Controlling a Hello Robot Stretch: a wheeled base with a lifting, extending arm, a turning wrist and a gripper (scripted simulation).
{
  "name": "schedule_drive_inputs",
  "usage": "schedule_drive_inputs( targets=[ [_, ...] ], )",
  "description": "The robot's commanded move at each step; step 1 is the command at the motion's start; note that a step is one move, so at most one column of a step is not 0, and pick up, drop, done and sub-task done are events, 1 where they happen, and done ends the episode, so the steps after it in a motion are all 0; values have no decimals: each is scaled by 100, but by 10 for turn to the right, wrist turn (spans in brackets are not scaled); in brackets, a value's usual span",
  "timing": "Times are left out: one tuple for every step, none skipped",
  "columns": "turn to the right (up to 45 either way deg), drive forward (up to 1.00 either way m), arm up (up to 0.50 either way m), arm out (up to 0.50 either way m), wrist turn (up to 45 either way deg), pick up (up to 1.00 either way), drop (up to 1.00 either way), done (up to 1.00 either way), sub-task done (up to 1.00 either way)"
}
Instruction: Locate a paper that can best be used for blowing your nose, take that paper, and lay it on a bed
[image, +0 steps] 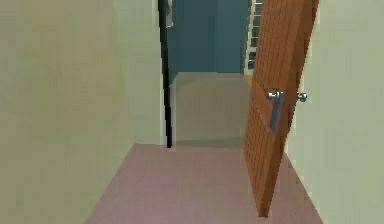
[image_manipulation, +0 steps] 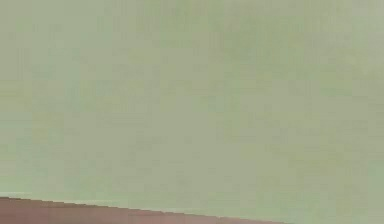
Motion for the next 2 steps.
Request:
schedule_drive_inputs(
  targets=[
    [30, 0, 0, 0, 0, 0, 0, 0, 0],
    [0, 100, 0, 0, 0, 0, 0, 0, 0]
  ],
)
